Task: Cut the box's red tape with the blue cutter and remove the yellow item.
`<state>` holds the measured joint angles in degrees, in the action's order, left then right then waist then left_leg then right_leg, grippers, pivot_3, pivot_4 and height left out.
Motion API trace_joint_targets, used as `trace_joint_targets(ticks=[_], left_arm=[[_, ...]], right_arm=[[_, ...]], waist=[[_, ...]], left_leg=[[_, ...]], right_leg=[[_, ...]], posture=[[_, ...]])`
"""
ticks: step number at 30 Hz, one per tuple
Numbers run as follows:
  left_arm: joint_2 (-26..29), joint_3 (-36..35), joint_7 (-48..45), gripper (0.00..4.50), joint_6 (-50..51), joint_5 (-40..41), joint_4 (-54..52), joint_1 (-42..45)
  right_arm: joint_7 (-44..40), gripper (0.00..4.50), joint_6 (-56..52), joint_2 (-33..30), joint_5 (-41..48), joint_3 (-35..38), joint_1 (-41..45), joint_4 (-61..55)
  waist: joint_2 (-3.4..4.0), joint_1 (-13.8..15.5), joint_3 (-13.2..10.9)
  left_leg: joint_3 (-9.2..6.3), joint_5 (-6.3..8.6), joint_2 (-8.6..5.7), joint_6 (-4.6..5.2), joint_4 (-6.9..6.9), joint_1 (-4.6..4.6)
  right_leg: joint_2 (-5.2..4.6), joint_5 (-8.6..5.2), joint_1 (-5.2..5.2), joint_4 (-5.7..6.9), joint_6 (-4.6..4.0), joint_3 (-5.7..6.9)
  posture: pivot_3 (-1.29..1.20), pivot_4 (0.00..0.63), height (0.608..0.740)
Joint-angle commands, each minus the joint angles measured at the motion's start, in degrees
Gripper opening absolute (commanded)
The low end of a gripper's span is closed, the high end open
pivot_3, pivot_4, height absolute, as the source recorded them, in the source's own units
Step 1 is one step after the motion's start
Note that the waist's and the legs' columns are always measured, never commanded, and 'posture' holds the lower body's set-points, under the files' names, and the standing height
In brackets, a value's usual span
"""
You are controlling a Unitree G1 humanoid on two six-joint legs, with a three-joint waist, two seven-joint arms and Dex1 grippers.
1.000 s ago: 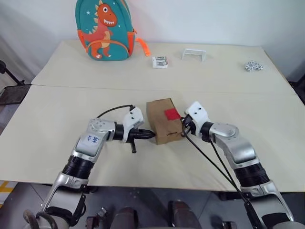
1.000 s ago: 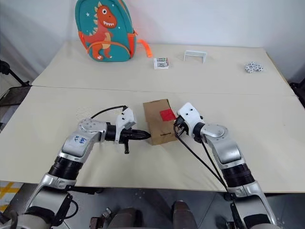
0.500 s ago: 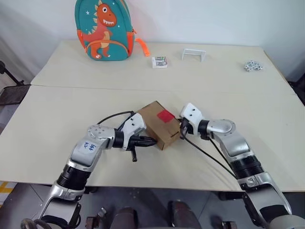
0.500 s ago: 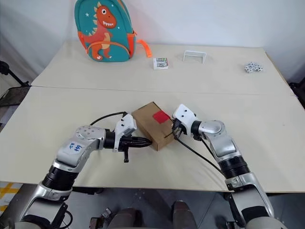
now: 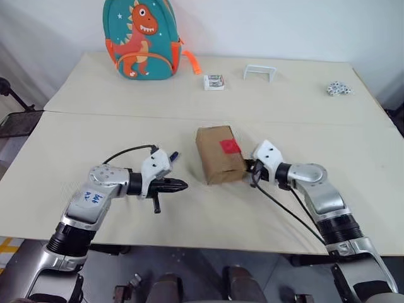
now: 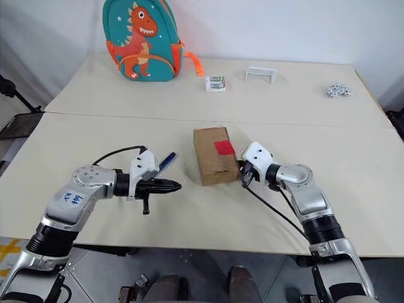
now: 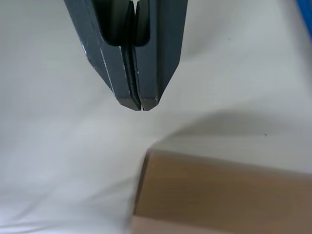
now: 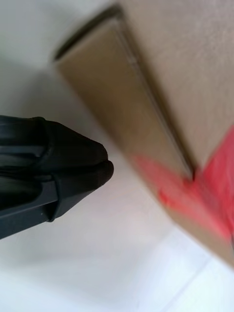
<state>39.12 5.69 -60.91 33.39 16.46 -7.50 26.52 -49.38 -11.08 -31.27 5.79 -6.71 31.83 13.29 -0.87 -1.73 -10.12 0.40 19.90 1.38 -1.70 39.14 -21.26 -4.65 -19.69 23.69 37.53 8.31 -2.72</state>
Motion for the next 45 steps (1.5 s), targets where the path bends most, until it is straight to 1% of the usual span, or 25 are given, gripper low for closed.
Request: trace_joint_targets(ticks=[1,5,8,12,19,20,24,27,30,35,39,45], left_arm=[[1.4,-1.6,-1.7,0.03,-2.1,1.3,0.5,0.2],[0.5,-1.8,-0.4,0.03,-4.6,0.3,2.6,1.1],[-3.9,-2.3,4.9,0.03,-5.7,-0.7,7.2,4.6],[-8.7,1.3,7.4,0.03,-6.0,-3.0,11.7,7.7],[-12.5,5.9,9.1,0.03,-5.3,-6.2,15.0,10.8],[-12.9,6.6,8.2,0.03,-5.0,-5.9,14.7,11.0],[-11.9,9.4,2.1,0.03,-2.7,-3.5,10.0,9.6],[-10.9,10.2,-0.1,0.03,-2.2,-2.5,5.9,7.5],[-9.7,10.7,-0.6,0.03,-1.7,-2.7,3.5,6.0],[-7.4,9.9,0.3,0.03,0.6,-2.5,0.7,3.7],[-5.3,8.0,1.3,0.03,0.1,-2.5,-0.2,2.1],[-4.2,5.6,0.4,0.03,-1.9,-0.9,-1.8,1.5]], right_arm=[[-0.5,0.00,2.3,-0.8,0.5,1.6,-0.2,-1.7],[-0.2,0.00,3.3,-0.4,0.8,2.1,0.6,-0.8],[0.6,0.00,5.2,0.2,-0.3,1.6,2.1,1.8],[2.5,0.00,7.4,2.6,-2.7,0.0,5.8,7.6],[1.9,0.00,11.2,5.5,-4.8,-1.4,9.5,13.7],[1.3,0.00,11.6,5.9,-4.7,-1.6,9.8,14.3],[-3.1,0.00,13.9,5.9,-3.9,-2.5,9.9,14.1],[-7.1,0.00,13.7,4.6,-3.4,-2.9,9.0,11.6],[-8.5,0.00,12.4,3.8,-3.6,-3.2,8.0,9.8],[-8.6,0.00,9.6,2.7,-3.9,-3.5,5.1,4.9],[-7.6,0.00,6.8,2.4,-3.8,-3.3,2.9,1.2],[-6.2,0.00,8.0,1.3,-3.0,-1.2,2.9,2.1]], waist=[[0.00,-0.1,0.0],[0.00,-0.2,0.0],[0.00,0.0,0.0],[0.00,0.0,0.0],[0.00,-0.7,0.0],[0.00,-0.8,0.0],[0.00,-1.4,0.0],[0.01,-1.6,0.0],[0.01,-1.6,0.0],[0.01,-1.4,0.0],[0.01,-1.4,0.0],[0.01,-1.3,0.0]], left_leg=[[0.00,0.00,0.00,0.00,0.00,0.01],[0.05,0.01,0.00,0.01,0.00,0.02],[0.06,0.01,0.02,0.01,0.03,0.02],[0.06,0.01,-0.25,0.02,0.07,0.02],[0.02,0.00,-0.25,0.00,0.01,0.01],[0.02,0.00,-0.25,0.00,0.02,0.01],[0.02,-0.01,-0.26,-0.01,0.04,0.02],[-0.01,0.00,-0.19,-0.01,0.02,0.01],[0.00,-0.01,0.05,-0.01,0.03,0.02],[-0.01,-0.01,0.06,-0.01,0.04,0.03],[0.00,-0.01,0.07,-0.01,0.04,0.03],[0.01,0.00,0.04,-0.01,0.04,0.03]], right_leg=[[0.00,0.00,-0.01,-0.01,0.00,0.00],[0.05,0.01,0.00,0.00,-0.01,-0.01],[0.04,0.01,0.00,0.01,-0.01,-0.01],[0.02,0.03,-0.01,0.01,0.02,-0.01],[-0.01,0.03,0.04,0.03,0.02,0.04],[-0.02,0.03,0.04,0.05,0.02,0.04],[-0.04,0.03,0.03,0.09,0.02,0.03],[-0.04,0.03,0.03,0.09,0.02,0.03],[-0.01,0.03,0.02,0.07,0.02,0.03],[0.00,0.03,0.02,0.09,0.02,0.02],[0.00,0.03,0.02,0.09,0.02,0.02],[-0.01,0.03,0.01,0.07,0.02,0.02]], posture=[[0.00,0.150,0.740],[0.00,0.150,0.740],[0.00,0.150,0.740],[0.00,0.150,0.740],[0.00,0.150,0.740],[0.00,0.150,0.740],[0.00,0.150,0.740],[0.00,0.150,0.740],[0.00,0.150,0.740],[0.00,0.150,0.740],[0.00,0.150,0.740],[0.00,0.150,0.740]])
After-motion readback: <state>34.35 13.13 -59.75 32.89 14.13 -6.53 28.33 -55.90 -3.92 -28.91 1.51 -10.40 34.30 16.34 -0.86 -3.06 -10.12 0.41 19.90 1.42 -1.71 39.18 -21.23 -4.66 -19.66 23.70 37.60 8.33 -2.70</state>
